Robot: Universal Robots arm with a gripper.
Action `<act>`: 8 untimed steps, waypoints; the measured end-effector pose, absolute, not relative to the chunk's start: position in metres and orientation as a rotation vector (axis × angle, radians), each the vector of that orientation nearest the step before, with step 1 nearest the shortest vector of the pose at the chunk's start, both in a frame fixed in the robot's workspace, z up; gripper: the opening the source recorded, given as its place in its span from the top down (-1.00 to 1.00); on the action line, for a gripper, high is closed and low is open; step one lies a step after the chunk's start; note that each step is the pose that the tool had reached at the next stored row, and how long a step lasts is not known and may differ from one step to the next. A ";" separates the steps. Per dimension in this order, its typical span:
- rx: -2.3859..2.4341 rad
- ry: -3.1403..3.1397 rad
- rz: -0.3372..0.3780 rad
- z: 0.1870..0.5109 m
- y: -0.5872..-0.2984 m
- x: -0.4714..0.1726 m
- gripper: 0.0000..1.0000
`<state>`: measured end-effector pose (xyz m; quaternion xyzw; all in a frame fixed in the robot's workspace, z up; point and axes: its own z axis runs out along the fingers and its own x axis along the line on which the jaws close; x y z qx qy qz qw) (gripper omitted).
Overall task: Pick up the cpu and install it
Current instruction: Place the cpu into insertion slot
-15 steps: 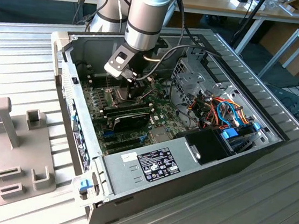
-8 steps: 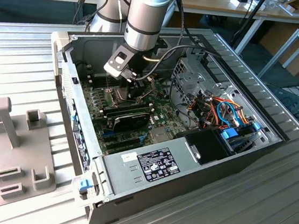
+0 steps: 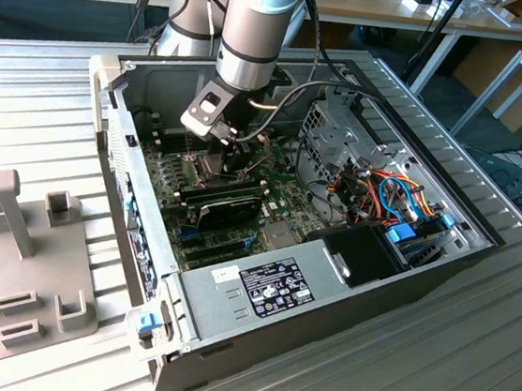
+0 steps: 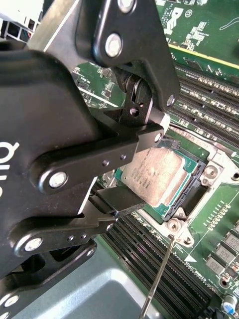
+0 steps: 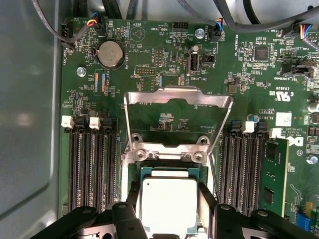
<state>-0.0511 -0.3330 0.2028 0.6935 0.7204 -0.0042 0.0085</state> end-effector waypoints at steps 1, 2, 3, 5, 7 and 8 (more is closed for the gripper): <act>2.167 2.251 -0.013 0.203 -0.333 -0.051 -0.09; 2.167 2.251 -0.014 0.202 -0.332 -0.051 -0.09; 2.167 2.251 -0.014 0.201 -0.332 -0.051 -0.09; 2.167 2.251 -0.014 0.201 -0.332 -0.051 -0.09; 2.167 2.251 -0.014 0.201 -0.332 -0.051 -0.09; 2.167 2.251 -0.014 0.201 -0.332 -0.051 -0.09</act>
